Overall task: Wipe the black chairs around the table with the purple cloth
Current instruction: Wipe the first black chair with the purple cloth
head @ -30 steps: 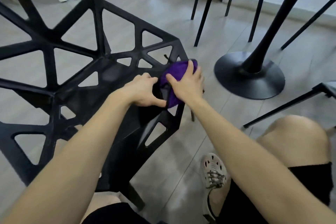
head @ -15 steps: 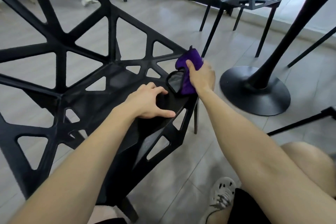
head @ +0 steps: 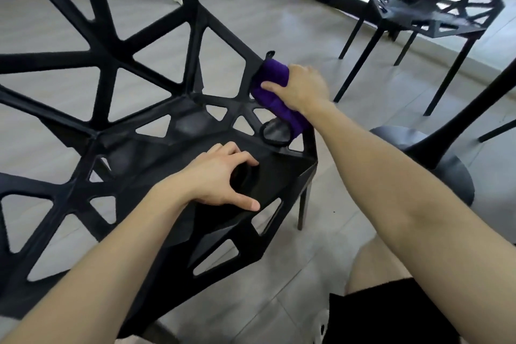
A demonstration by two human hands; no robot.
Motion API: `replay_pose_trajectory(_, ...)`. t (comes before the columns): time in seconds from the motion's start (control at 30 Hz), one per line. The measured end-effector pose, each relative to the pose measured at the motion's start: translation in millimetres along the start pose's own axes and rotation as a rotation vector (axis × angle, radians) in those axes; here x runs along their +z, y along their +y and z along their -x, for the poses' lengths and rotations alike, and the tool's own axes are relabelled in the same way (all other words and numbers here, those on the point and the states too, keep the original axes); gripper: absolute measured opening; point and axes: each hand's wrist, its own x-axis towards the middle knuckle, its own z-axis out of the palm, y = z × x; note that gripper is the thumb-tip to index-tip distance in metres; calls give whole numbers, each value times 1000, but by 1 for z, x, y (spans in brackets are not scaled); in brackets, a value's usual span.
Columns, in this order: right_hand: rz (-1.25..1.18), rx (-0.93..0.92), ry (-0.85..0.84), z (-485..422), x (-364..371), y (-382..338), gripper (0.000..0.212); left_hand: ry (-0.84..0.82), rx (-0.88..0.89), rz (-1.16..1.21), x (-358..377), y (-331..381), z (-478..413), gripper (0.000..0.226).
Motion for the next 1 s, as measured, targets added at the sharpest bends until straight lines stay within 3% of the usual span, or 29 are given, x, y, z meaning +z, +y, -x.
replay_pose_trajectory(0.13,-82,17,44,-1,11,11,77,198,-151,192,-9,-5,-19,76)
replay_pose_trajectory(0.23,-67,-62,69,3,16,17,64,349,-354,97,-18,-16,-46,106)
replay_pose_trajectory(0.3,-15,-154,83,0,19,16,64,296,-466,87,-24,-24,-63,139)
replay_pose_trajectory(0.37,-23,-213,38,-22,19,3,71,178,-524,98,-31,-27,-74,154)
replay_pose_trajectory(0.47,-119,-235,-84,-74,14,-51,78,75,-551,40,-36,-25,-80,153)
replay_pose_trajectory(0.57,-233,-195,-127,-102,9,-93,65,67,-571,57,-38,-23,-76,152)
replay_pose_trajectory(0.7,-368,-239,-168,-74,3,-67,69,43,-575,9,-45,-21,-79,153)
replay_pose_trajectory(0.87,-293,-374,-245,-38,5,-16,42,-3,-578,-55,-49,-18,-79,155)
replay_pose_trajectory(1.0,-252,-324,-222,-98,5,-82,45,-32,-577,-74,-49,-15,-80,154)
